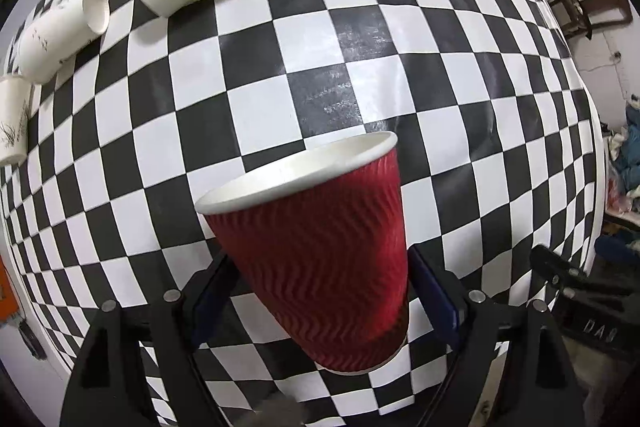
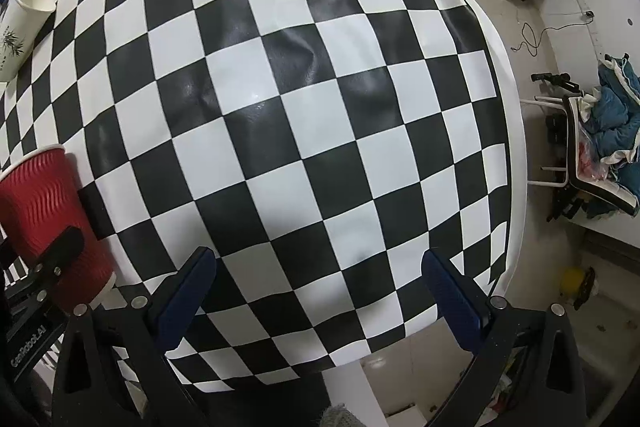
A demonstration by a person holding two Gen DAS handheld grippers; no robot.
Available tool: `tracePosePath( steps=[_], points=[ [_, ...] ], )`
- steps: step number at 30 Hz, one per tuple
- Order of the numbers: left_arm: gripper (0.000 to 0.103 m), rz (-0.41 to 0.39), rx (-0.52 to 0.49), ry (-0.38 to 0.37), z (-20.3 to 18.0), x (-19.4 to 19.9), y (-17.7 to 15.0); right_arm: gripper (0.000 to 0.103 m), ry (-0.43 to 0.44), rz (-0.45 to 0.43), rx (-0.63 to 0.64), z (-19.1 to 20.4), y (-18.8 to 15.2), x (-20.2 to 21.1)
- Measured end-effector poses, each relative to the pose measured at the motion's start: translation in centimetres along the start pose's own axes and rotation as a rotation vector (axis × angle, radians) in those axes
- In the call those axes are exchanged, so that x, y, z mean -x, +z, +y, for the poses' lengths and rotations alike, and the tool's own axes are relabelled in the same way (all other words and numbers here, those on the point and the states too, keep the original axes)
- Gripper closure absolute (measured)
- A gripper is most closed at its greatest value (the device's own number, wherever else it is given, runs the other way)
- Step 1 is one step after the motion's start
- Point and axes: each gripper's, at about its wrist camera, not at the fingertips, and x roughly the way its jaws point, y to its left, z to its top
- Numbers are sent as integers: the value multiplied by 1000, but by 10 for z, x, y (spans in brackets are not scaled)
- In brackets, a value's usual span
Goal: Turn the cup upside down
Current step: 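Lift the red cup with the left gripper toward the right gripper, then grasp the red cup with the right gripper while the left gripper releases it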
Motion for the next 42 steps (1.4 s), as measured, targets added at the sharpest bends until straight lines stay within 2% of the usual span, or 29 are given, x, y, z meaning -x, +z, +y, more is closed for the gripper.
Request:
tracePosePath(
  steps=[3,4,8,10,14,17,20,23,25,26,27,30,32,33,34,36,41,42],
  points=[
    [16,18,34,-9,6,-5,6,0,8,-1,5,6,-1,1],
    [12,14,41,-10,6,-5,8,0,12,-2,6,6,-1,1],
    [8,-1,66,-17,5,-3,12,0,29,-9,3,8,-2,6],
    [2,-21,84,-32,3,2,13,0,45,-15,1,8,-3,9],
    [2,-72,117,-38,11,26,14,0,74,-29,-1,8,-4,21],
    [1,-139,163,-52,23,54,8,0,96,-57,35,12,-7,40],
    [1,-240,223,-17,40,87,-8,0,106,-115,141,26,-12,70],
    [1,-368,296,69,70,113,-35,0,65,-205,337,55,-20,105],
    [0,-420,352,116,102,123,-57,0,5,-267,529,84,-28,126],
    [0,-433,373,144,117,128,-66,0,-41,-293,614,97,-33,131],
    [0,-433,401,190,125,124,-73,0,-125,-343,760,119,-43,137],
    [0,-376,450,252,143,106,-88,0,-325,-438,1067,163,-67,135],
    [0,-329,471,274,151,87,-99,0,-518,-486,1363,195,-92,117],
    [0,-309,482,287,149,75,-101,0,-584,-504,1457,203,-99,109],
    [0,-288,493,298,151,64,-104,0,-703,-540,1611,213,-112,94],
    [0,-253,514,312,151,42,-109,0,-925,-584,1893,221,-131,62],
    [0,-194,576,300,170,19,-125,0,-1321,-618,2491,200,-157,1],
    [0,-187,589,294,173,15,-126,0,-1376,-615,2562,197,-166,-9]
  ],
)
